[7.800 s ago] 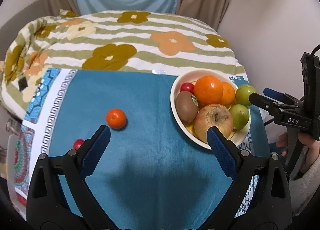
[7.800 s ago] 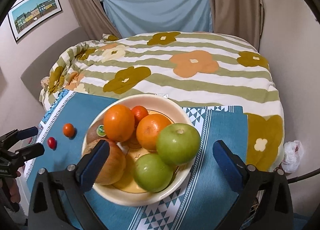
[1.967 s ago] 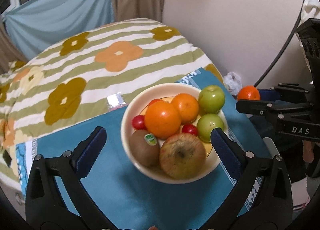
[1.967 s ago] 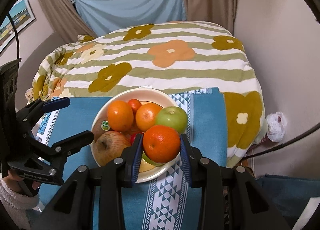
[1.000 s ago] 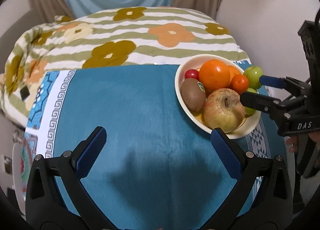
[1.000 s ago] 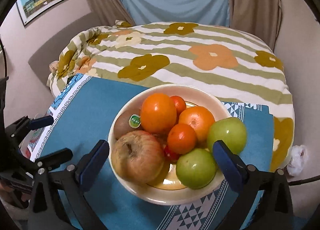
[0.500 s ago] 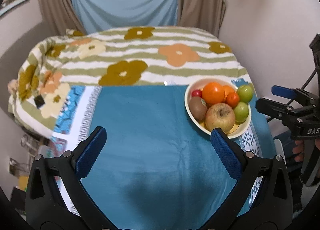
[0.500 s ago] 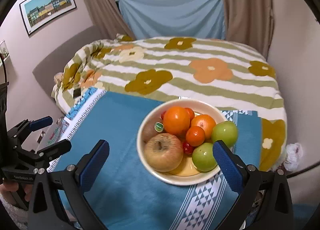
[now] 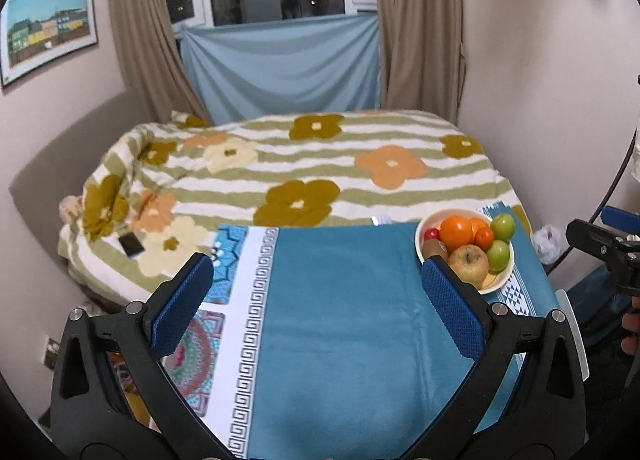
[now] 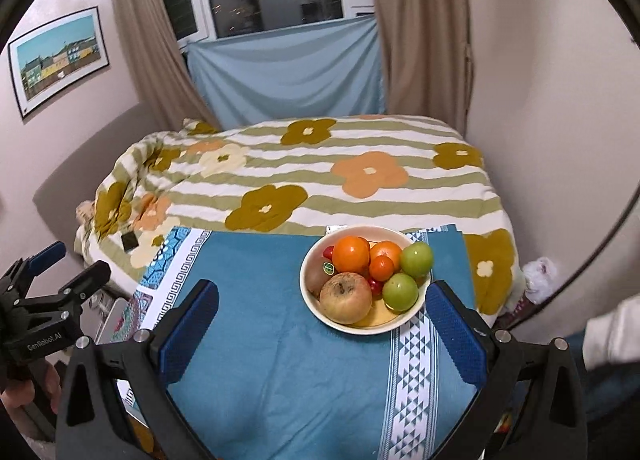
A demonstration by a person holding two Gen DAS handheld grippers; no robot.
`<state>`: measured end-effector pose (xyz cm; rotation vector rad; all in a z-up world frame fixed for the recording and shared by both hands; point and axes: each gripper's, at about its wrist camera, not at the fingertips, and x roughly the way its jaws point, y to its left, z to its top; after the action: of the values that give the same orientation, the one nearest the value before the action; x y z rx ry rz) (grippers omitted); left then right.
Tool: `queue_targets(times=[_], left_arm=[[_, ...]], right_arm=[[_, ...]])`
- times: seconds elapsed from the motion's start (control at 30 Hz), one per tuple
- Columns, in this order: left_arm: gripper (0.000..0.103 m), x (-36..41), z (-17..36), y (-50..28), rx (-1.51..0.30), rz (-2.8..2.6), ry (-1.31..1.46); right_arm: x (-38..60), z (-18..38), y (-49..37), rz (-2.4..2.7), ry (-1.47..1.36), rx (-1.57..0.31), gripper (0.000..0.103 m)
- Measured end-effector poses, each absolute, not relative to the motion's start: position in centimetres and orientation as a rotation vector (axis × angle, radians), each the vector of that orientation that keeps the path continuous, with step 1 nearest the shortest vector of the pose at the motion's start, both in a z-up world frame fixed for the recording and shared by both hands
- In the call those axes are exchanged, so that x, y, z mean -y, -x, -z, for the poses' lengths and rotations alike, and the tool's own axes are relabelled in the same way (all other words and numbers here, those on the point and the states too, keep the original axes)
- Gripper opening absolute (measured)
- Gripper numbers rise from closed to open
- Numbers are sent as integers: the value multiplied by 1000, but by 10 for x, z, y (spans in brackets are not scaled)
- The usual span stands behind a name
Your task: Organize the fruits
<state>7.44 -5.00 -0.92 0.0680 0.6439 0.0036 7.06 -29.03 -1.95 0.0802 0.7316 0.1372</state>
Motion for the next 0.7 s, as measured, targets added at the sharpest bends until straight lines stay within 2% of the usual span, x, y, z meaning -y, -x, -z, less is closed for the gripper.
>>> queue_targets(times=[0.7], left_arm=[[103,30,4,-53,-596,42,-61]], right_arm=[[265,17,-44,-24,-78,-681,103]])
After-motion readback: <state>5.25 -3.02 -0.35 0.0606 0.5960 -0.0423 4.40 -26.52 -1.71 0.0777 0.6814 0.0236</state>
